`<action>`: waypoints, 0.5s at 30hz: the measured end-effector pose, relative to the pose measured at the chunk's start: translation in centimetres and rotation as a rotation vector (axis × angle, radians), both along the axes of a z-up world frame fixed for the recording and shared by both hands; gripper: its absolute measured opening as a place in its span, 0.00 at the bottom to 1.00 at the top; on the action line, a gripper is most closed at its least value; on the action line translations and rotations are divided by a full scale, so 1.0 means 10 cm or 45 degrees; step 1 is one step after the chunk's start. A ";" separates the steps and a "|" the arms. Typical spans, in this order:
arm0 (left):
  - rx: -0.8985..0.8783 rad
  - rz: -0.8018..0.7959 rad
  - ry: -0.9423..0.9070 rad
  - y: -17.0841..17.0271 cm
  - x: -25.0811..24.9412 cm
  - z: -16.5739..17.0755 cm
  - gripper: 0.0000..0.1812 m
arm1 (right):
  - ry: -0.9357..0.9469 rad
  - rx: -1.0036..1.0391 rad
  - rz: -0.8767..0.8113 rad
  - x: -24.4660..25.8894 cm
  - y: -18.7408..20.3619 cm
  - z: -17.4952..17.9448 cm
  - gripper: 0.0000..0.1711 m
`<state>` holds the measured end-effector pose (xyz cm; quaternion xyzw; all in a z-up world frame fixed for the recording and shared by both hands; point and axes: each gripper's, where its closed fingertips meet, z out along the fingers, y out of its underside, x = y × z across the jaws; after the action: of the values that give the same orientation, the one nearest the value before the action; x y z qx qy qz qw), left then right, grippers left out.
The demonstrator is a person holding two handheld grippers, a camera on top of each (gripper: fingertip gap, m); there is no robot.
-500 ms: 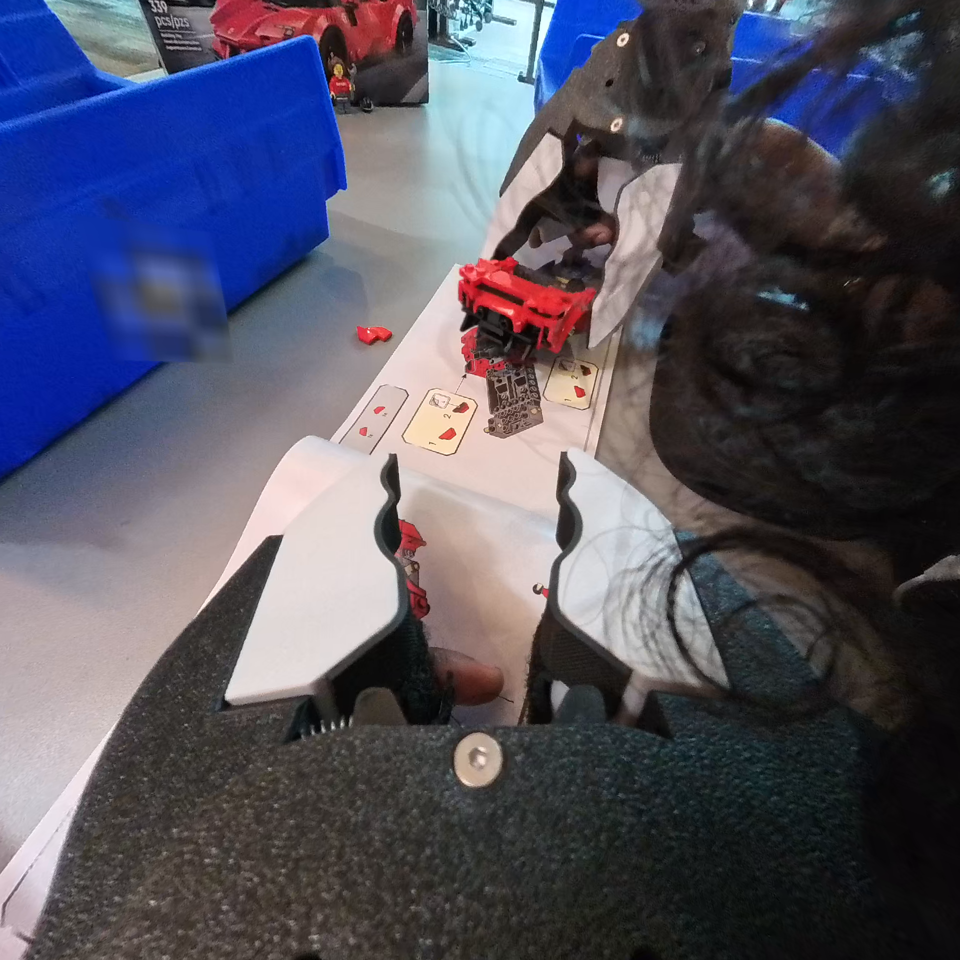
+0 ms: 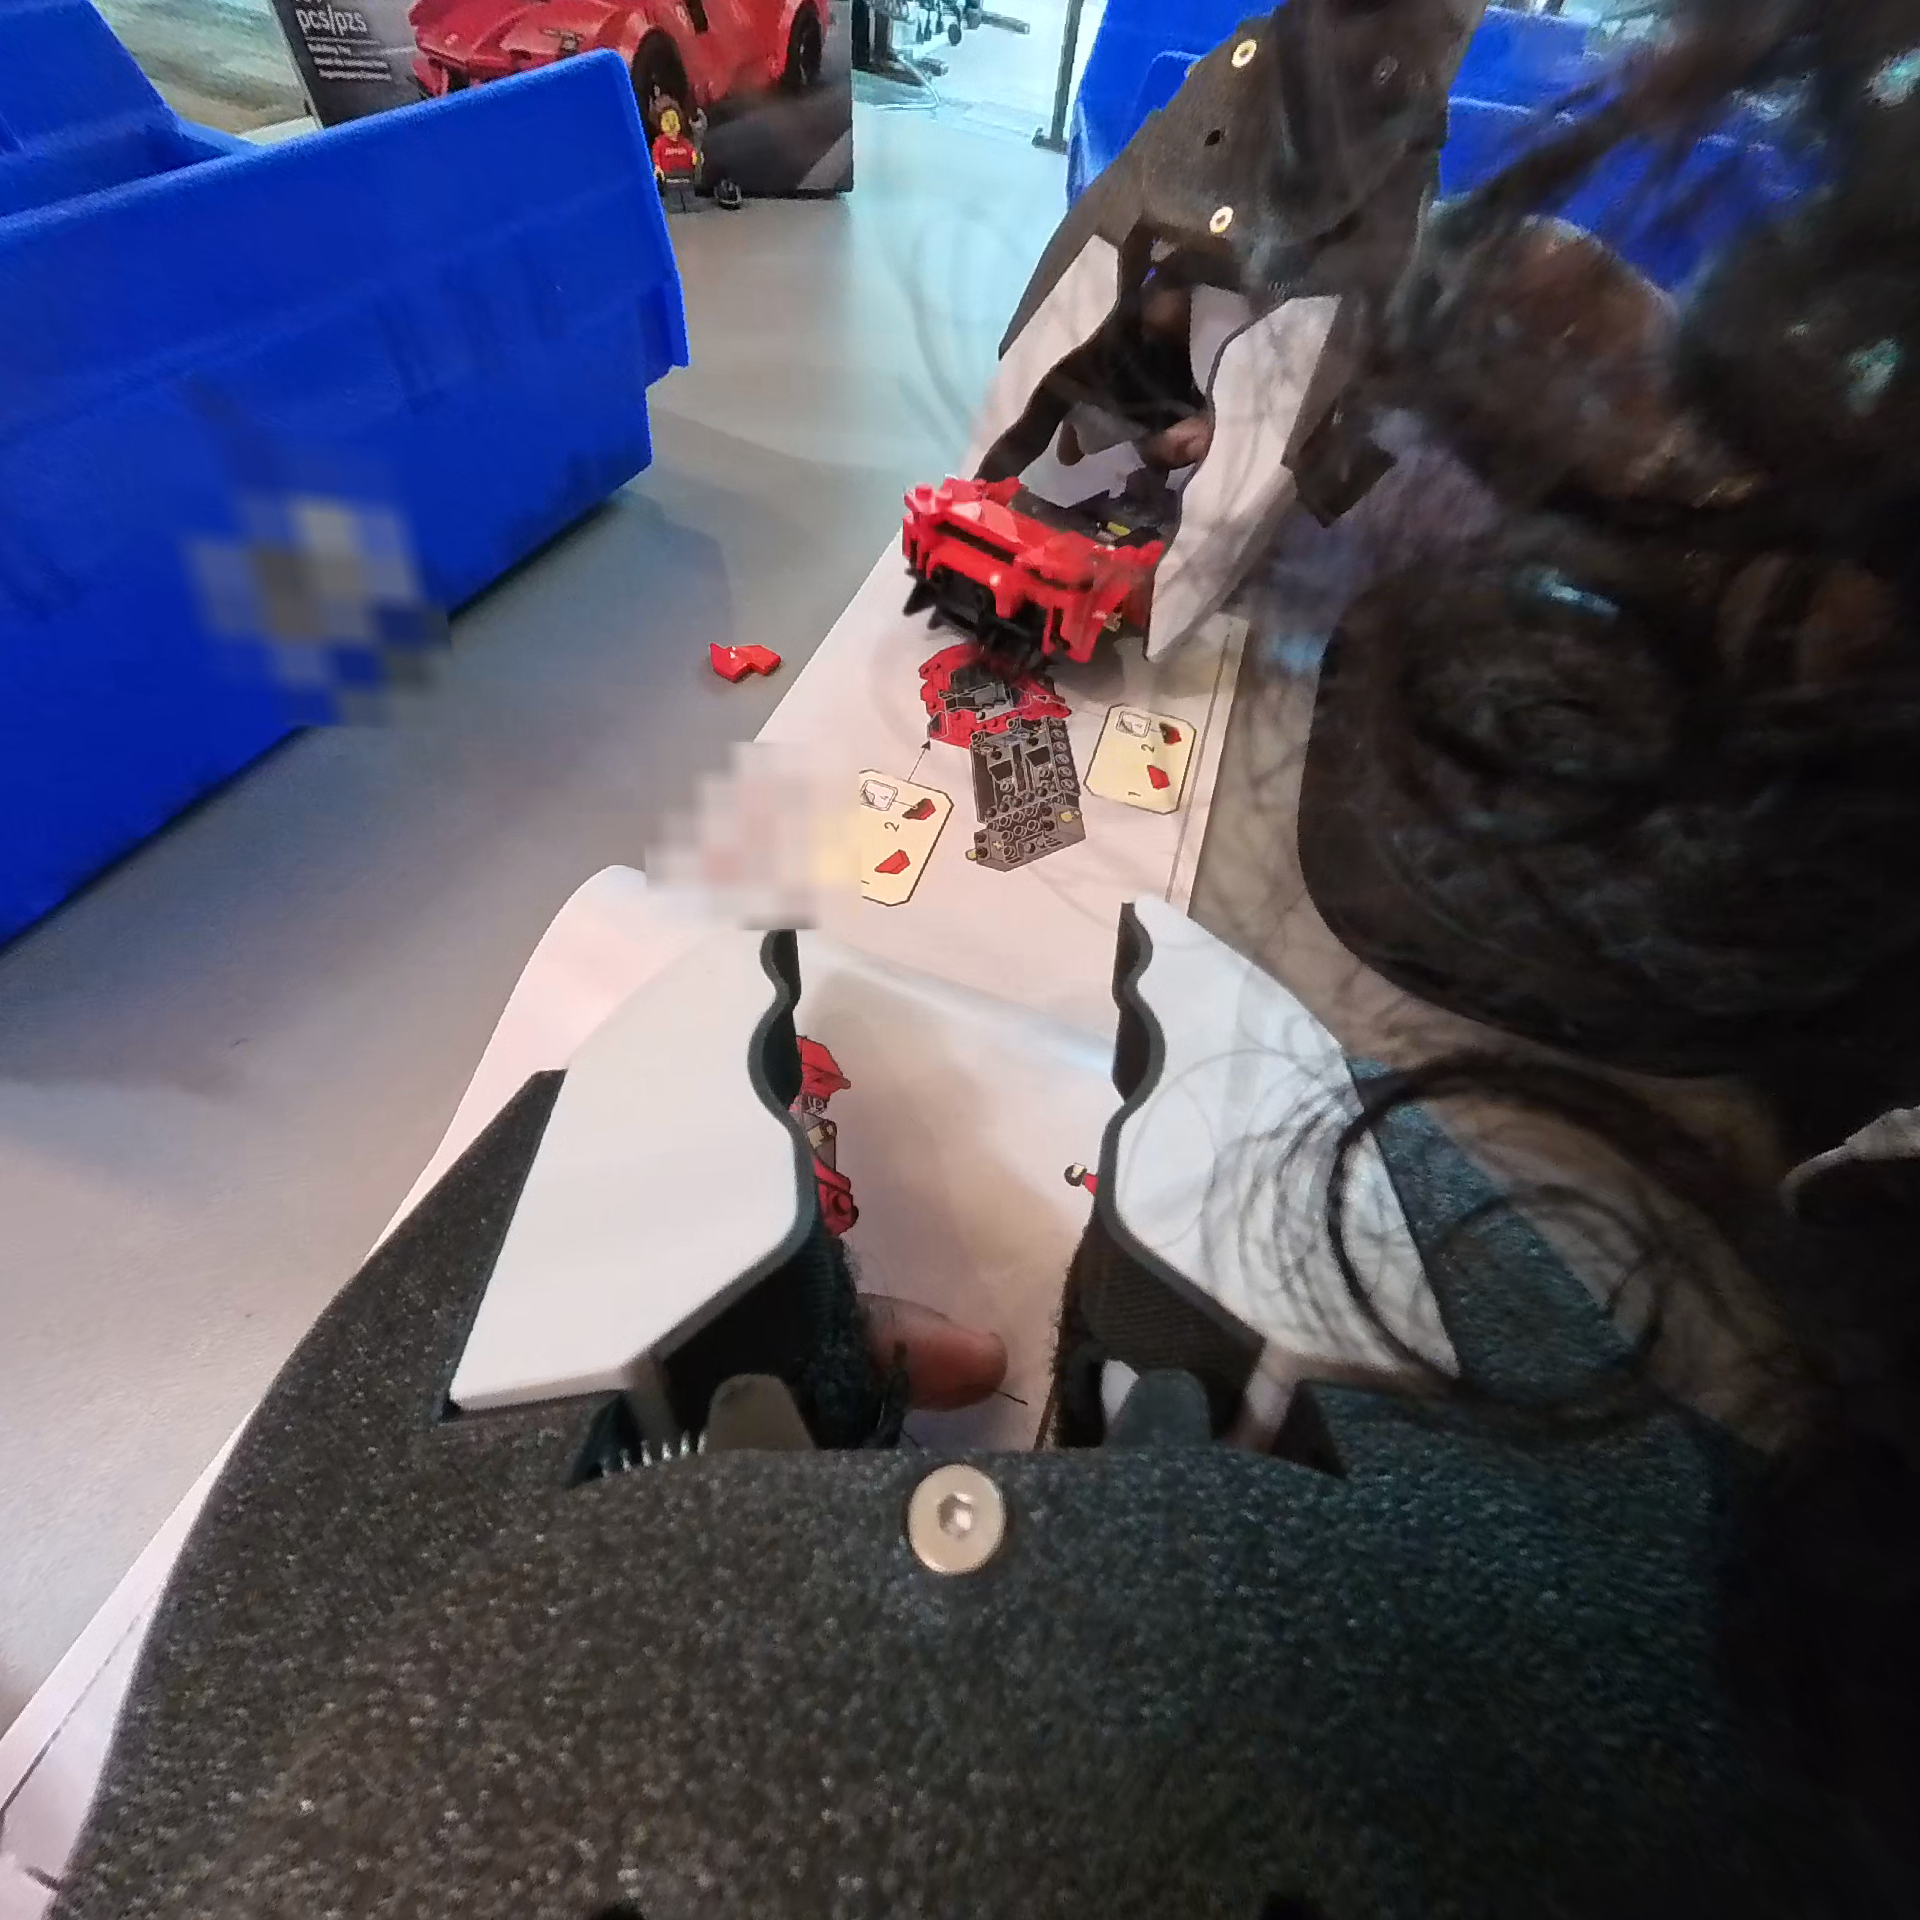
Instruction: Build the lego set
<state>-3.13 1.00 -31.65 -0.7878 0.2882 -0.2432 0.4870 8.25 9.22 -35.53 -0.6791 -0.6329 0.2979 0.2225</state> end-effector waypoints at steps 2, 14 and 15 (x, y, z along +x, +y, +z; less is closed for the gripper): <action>0.000 0.000 0.000 0.00 0.00 0.00 0.32 | -0.007 0.003 0.010 0.00 -0.01 -0.01 0.47; -0.003 -0.005 0.007 -0.01 0.01 -0.01 0.32 | 0.039 -0.042 -0.215 0.12 0.27 0.04 0.47; -0.002 -0.004 0.006 -0.01 0.01 -0.01 0.32 | 0.042 -0.046 -0.196 0.10 0.24 0.05 0.47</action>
<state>-3.08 0.95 -31.72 -0.7883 0.2904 -0.2424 0.4853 9.29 11.63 -35.07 -0.7247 -0.5697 0.3022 0.2428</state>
